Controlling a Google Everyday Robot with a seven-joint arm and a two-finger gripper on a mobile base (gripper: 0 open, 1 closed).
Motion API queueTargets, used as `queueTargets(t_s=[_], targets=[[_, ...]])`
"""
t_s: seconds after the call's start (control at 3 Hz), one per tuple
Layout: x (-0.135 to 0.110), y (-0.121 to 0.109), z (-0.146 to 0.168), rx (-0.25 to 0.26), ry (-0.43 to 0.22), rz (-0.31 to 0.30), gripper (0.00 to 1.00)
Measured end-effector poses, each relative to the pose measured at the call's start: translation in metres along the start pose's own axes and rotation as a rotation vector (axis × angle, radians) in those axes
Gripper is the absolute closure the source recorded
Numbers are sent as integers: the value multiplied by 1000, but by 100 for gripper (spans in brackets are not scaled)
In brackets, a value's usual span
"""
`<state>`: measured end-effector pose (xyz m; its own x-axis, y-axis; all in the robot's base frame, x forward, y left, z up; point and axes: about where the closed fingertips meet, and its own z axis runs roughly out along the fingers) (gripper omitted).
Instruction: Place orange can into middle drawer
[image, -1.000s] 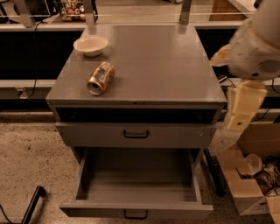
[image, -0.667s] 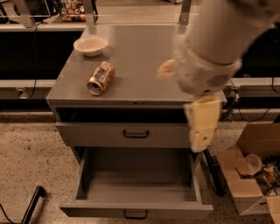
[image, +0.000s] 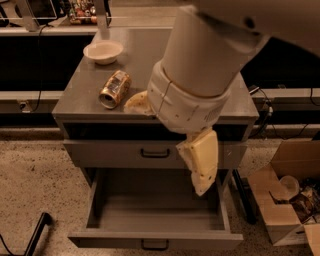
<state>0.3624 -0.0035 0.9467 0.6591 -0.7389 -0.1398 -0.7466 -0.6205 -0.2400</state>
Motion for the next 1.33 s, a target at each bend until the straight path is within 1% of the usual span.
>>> queueTargets(t_s=[0.33, 0.67, 1.0, 1.33], targets=[[7, -16, 7, -25, 50, -29, 0], [53, -56, 11, -17, 149, -110, 0], [95, -105, 14, -22, 238, -258, 0], [124, -155, 23, -60, 301, -341, 0]])
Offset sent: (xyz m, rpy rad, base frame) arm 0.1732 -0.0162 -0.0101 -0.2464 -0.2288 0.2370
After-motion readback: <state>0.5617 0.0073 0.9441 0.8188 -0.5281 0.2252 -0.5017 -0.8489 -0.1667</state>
